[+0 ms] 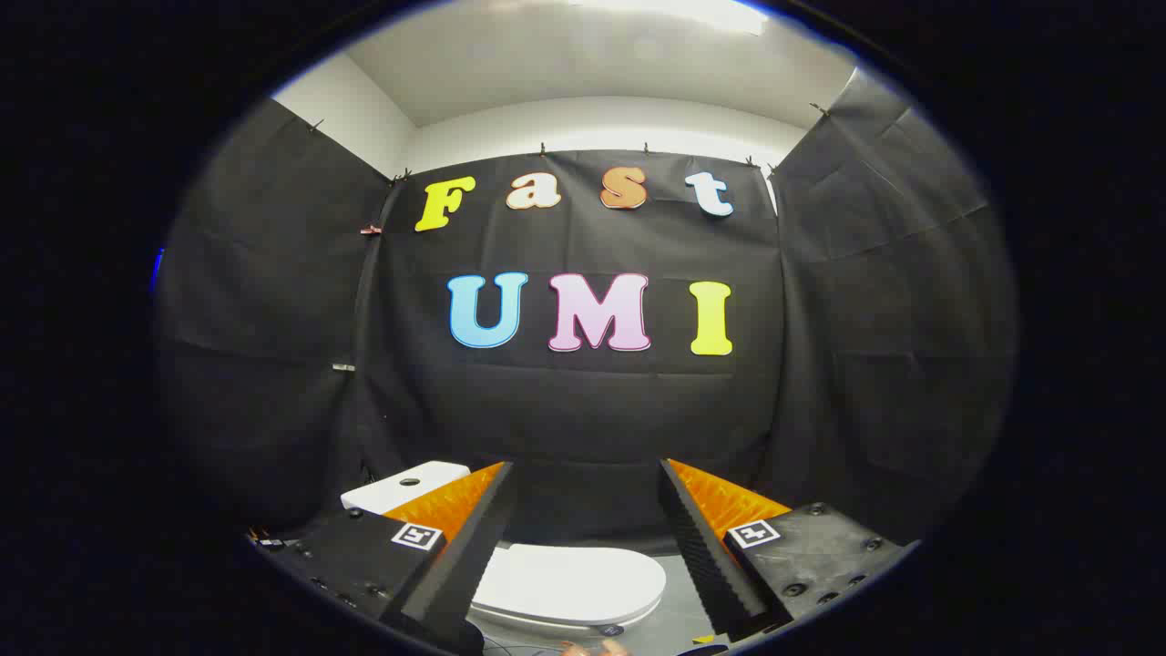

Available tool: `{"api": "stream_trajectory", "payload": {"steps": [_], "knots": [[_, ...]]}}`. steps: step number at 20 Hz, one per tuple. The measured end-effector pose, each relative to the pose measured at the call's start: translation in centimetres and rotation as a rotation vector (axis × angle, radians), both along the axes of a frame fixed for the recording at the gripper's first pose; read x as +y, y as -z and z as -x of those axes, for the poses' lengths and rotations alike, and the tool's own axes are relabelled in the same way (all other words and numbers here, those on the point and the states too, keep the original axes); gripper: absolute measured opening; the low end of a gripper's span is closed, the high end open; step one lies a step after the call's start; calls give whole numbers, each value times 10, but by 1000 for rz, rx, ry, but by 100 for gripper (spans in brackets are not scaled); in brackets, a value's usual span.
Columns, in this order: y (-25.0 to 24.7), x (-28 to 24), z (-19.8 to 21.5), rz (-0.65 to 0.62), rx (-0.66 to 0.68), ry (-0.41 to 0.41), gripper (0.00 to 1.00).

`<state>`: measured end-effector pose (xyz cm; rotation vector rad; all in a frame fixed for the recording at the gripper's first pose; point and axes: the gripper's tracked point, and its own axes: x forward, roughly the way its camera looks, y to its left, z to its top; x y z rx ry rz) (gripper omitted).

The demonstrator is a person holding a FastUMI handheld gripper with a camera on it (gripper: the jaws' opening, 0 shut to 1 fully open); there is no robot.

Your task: Open the toilet lid.

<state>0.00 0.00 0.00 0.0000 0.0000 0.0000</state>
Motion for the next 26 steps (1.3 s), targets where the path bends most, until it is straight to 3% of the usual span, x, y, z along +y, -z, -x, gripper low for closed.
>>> {"api": "stream_trajectory", "payload": {"steps": [18,26], "knots": [[0,1,0,6,2,13,98],[43,-23,-14,-67,76,74,98]]}}
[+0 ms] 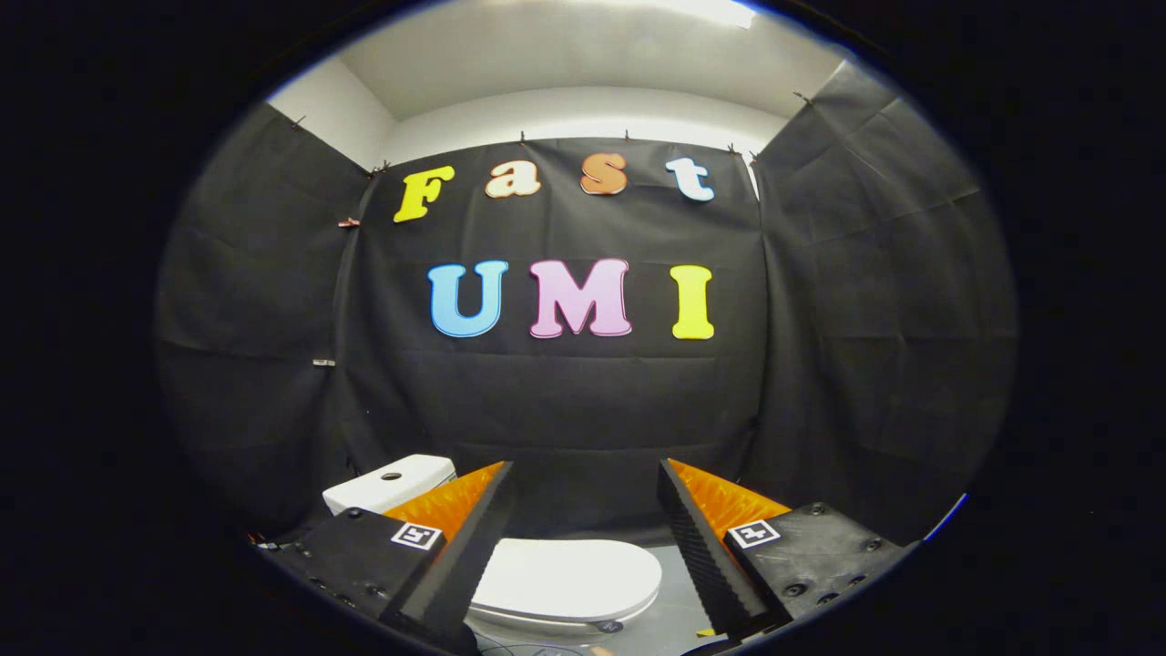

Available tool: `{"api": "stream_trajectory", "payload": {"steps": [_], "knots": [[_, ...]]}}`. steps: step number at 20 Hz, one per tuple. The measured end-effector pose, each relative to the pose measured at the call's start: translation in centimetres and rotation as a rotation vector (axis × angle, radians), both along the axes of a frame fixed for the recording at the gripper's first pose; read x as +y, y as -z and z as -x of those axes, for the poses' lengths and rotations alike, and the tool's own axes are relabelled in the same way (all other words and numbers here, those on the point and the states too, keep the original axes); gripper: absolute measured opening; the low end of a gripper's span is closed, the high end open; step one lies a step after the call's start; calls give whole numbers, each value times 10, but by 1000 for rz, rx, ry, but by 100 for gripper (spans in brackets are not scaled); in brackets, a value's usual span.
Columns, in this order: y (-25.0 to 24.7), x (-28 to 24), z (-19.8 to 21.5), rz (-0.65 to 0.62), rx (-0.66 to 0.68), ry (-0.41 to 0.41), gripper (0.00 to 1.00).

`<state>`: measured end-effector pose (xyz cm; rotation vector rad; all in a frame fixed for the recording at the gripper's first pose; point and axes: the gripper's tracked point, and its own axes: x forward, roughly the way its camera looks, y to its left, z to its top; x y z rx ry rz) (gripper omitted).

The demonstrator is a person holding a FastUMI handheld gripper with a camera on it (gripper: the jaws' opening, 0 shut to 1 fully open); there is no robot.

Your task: Open the toilet lid.

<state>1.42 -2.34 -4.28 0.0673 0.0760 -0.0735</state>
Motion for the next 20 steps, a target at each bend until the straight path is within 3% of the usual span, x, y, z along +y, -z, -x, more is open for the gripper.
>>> {"api": "stream_trajectory", "payload": {"steps": [5,12,16,20], "knots": [[61,-31,-13,-142,98,60,98],[187,-66,-30,-431,335,132,98],[257,-85,-32,-540,449,199,98],[322,-86,-37,-656,560,217,98]]}}
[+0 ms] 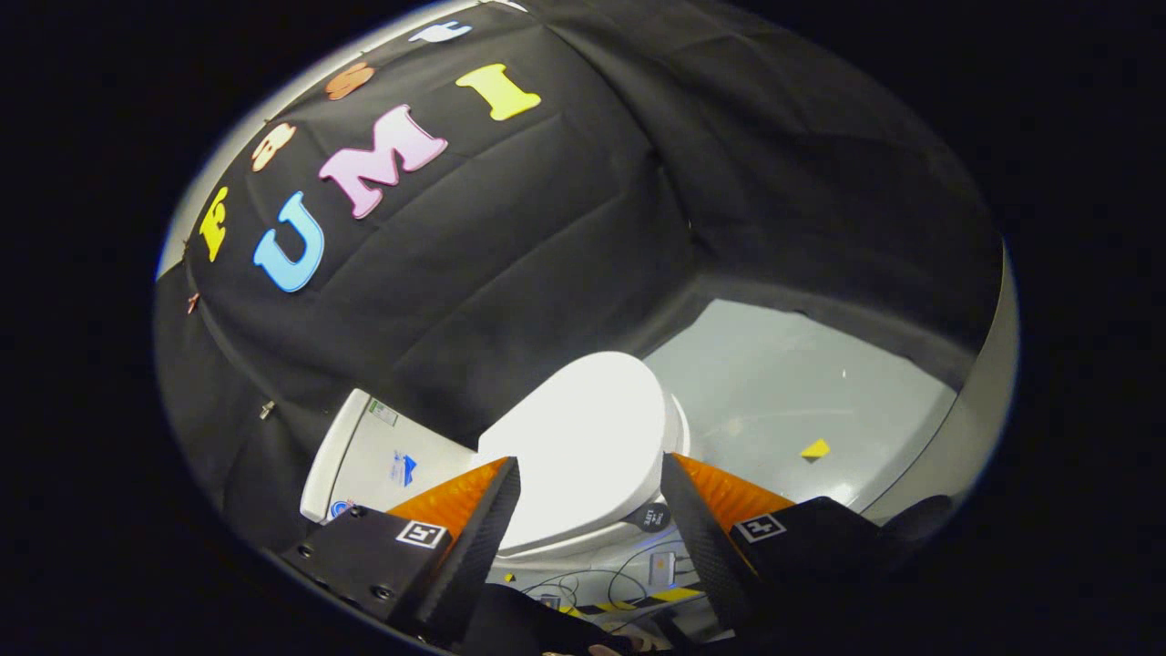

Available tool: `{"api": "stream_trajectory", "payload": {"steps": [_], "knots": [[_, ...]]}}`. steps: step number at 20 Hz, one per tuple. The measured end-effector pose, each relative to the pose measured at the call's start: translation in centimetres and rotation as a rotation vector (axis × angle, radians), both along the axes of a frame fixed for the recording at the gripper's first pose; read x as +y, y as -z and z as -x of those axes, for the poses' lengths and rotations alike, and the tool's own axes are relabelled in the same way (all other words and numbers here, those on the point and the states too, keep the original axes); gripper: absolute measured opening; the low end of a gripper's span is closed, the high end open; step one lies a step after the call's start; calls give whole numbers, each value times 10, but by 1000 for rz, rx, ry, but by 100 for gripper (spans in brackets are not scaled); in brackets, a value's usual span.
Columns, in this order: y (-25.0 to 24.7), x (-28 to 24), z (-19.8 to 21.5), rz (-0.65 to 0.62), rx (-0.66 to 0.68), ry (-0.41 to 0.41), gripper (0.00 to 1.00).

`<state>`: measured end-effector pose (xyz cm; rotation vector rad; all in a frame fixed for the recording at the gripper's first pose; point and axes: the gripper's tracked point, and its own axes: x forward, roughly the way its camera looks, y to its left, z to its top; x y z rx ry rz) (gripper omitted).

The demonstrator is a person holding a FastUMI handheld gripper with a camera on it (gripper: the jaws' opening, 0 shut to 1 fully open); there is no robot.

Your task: Open the toilet lid.

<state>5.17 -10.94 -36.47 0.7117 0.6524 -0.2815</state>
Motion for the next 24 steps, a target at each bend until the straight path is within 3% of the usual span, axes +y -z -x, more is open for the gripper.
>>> {"api": "stream_trajectory", "payload": {"steps": [11,13,15,17,19,21,23,24], "knots": [[154,6,4,-335,174,113,96],[173,13,9,-390,202,114,85],[187,19,9,-442,205,116,84],[197,20,9,-487,210,136,66],[207,24,4,-523,208,156,64],[209,27,-2,-561,197,155,42],[200,21,-6,-595,171,140,41],[206,29,-8,-600,161,146,36]]}}
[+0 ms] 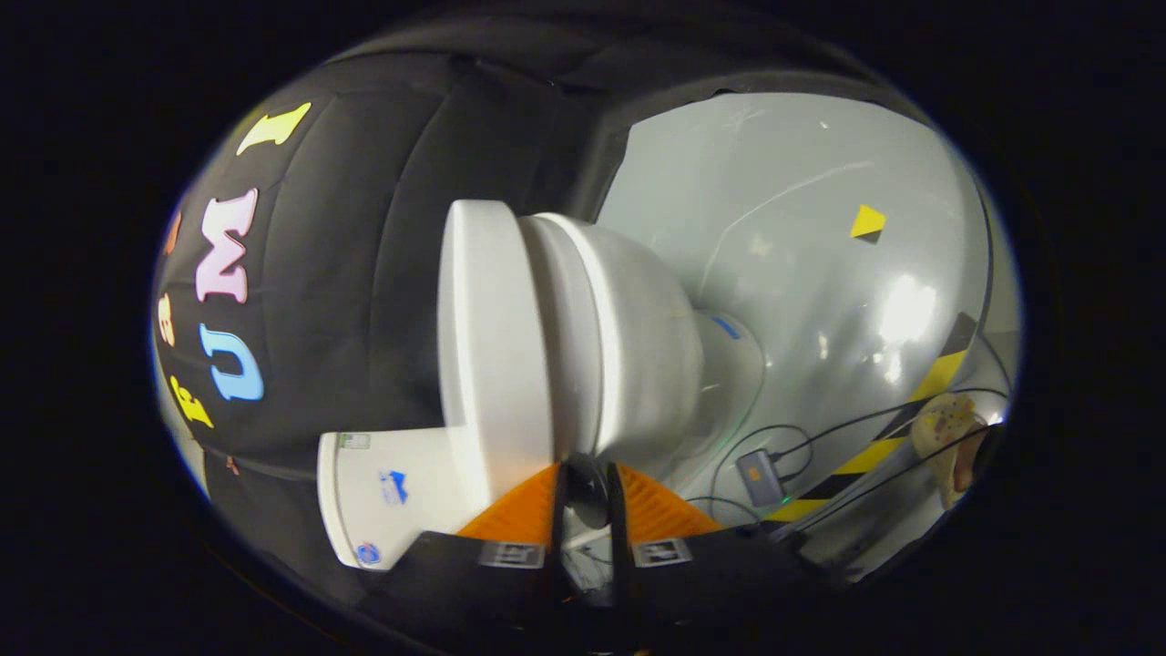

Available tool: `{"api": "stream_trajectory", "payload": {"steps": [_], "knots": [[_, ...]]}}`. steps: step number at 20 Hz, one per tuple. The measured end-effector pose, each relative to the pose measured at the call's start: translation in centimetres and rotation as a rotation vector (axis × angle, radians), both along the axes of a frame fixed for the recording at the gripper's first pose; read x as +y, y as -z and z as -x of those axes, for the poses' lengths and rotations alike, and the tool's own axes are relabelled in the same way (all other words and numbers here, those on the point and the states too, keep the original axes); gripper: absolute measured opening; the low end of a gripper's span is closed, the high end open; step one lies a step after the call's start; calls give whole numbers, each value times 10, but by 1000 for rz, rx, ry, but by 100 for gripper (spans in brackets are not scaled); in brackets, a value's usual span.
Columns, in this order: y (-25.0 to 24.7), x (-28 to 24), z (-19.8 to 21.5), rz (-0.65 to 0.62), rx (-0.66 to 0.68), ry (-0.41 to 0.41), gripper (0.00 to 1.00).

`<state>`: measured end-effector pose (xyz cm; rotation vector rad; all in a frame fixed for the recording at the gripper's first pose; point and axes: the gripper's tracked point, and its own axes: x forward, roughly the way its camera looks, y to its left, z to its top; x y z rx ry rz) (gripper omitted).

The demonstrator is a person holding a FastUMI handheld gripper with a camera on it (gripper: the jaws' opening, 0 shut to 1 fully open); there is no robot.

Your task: Open the toilet lid.

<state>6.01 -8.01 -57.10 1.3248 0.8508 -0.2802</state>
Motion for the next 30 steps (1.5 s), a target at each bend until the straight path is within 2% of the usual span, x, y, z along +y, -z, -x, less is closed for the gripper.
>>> {"api": "stream_trajectory", "payload": {"steps": [2,3,5,12,22,27,30], "knots": [[-3,0,0,-21,-14,1,25],[-16,-12,1,-29,-40,42,20],[-10,-2,-3,-27,-37,20,4],[-32,3,-4,78,-38,-58,5],[-119,27,-22,445,-69,-232,5],[-178,61,-33,649,-120,-346,5],[-198,85,-36,728,-117,-374,5]]}}
